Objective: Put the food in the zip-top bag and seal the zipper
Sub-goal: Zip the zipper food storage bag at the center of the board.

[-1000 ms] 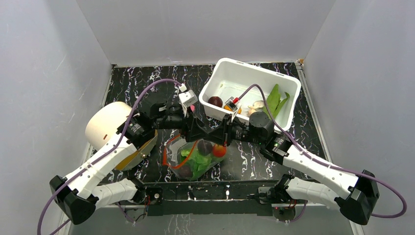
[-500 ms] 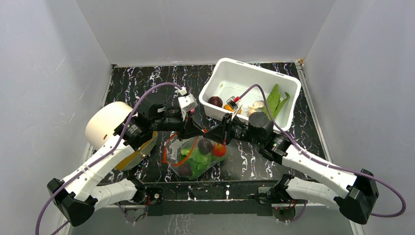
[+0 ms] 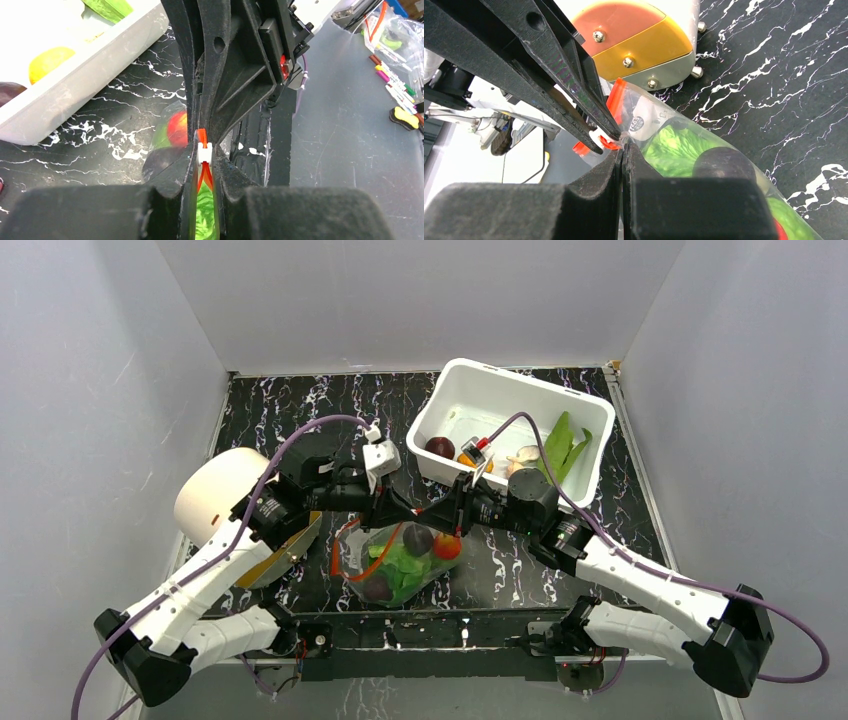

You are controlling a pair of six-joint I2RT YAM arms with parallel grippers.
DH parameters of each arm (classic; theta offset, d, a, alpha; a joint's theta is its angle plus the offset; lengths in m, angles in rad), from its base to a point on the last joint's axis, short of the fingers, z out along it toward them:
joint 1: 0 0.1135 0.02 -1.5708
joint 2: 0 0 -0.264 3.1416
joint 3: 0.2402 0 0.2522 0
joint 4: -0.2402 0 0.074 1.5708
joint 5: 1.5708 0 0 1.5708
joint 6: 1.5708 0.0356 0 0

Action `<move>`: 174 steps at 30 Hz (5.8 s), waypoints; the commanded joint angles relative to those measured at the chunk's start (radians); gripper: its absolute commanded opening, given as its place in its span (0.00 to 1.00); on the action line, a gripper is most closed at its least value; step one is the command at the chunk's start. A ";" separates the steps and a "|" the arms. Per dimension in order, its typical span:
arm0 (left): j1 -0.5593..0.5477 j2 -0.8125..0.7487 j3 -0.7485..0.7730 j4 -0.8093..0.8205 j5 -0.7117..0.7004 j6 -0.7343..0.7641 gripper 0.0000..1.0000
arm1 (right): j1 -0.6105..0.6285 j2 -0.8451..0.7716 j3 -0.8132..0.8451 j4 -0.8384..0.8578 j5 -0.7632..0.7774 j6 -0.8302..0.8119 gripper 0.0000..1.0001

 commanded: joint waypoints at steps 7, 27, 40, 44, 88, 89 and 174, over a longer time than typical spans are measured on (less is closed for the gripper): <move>-0.002 -0.012 0.050 -0.095 0.075 0.095 0.00 | -0.007 -0.138 -0.003 0.060 -0.015 -0.194 0.00; -0.002 -0.020 0.019 -0.057 0.063 0.040 0.00 | -0.005 -0.173 0.001 -0.037 -0.137 -0.315 0.47; -0.002 -0.003 0.038 -0.046 0.086 0.046 0.00 | 0.002 -0.008 0.070 -0.025 -0.100 -0.317 0.22; -0.003 -0.011 0.039 -0.064 0.054 0.024 0.00 | 0.002 -0.038 0.072 -0.008 -0.062 -0.353 0.00; -0.001 -0.032 0.040 -0.242 0.053 0.229 0.00 | 0.002 -0.158 -0.005 0.009 -0.179 -0.355 0.56; -0.001 -0.028 0.047 -0.242 0.053 0.229 0.00 | 0.001 -0.140 0.014 -0.010 -0.189 -0.364 0.56; 0.000 -0.131 0.194 -0.666 -0.408 0.409 0.00 | -0.007 -0.348 0.212 -0.515 0.457 -0.694 0.00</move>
